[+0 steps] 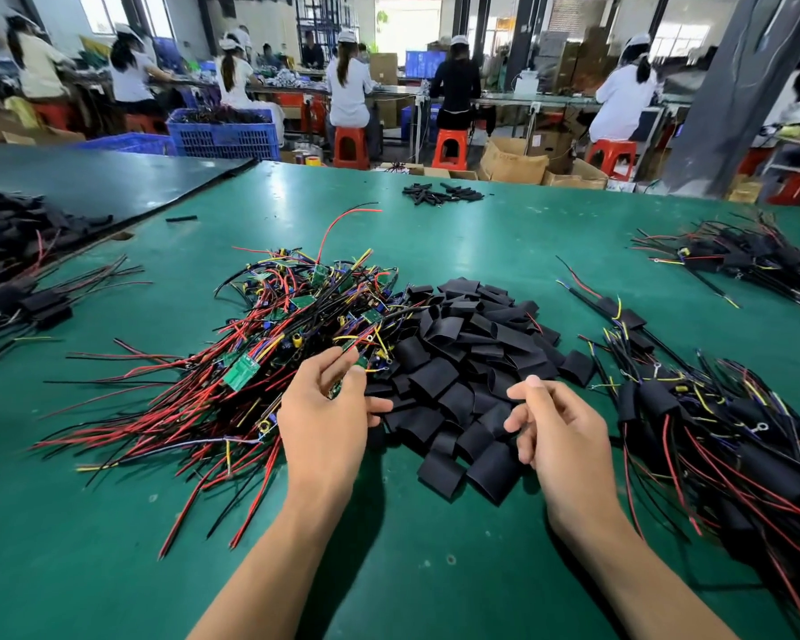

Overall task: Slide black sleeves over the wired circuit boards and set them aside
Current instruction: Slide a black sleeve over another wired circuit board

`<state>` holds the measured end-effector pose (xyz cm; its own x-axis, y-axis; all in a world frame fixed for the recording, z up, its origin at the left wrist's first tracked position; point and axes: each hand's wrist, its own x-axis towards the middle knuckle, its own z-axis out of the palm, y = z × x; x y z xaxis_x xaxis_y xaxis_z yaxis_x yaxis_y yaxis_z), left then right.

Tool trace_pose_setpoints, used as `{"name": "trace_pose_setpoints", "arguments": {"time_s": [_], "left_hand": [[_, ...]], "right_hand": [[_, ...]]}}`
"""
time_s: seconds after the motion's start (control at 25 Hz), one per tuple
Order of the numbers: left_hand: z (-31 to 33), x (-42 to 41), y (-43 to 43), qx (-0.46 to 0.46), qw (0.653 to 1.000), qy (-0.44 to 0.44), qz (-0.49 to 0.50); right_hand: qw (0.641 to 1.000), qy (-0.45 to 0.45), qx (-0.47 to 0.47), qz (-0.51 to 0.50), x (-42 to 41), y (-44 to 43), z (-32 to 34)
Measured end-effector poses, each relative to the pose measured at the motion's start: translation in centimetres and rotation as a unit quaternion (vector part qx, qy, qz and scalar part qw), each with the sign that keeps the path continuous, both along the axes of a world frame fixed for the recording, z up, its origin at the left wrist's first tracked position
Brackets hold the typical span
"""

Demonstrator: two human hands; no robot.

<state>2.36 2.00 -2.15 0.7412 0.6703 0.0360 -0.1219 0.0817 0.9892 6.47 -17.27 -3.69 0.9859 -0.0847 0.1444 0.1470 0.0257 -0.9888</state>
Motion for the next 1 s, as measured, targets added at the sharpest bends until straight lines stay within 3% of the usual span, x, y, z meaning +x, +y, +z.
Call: {"name": "trace_pose_setpoints", "arguments": {"time_s": [0.44,0.76,1.0], "left_hand": [[0.3,0.0,0.9,-0.054,0.998,0.019,0.001],[1.1,-0.7,-0.5,0.046,0.990,-0.087,-0.098],[0.5,-1.1,-2.5,0.165,0.972,-0.054,-0.158]], "right_hand": [[1.000,-0.001,-0.009,0.007,-0.4,0.0,0.2],[1.000,-0.005,0.000,0.012,-0.5,0.1,0.3],[0.997,-0.062,-0.038,0.030,-1.5,0.4,0.9]]}}
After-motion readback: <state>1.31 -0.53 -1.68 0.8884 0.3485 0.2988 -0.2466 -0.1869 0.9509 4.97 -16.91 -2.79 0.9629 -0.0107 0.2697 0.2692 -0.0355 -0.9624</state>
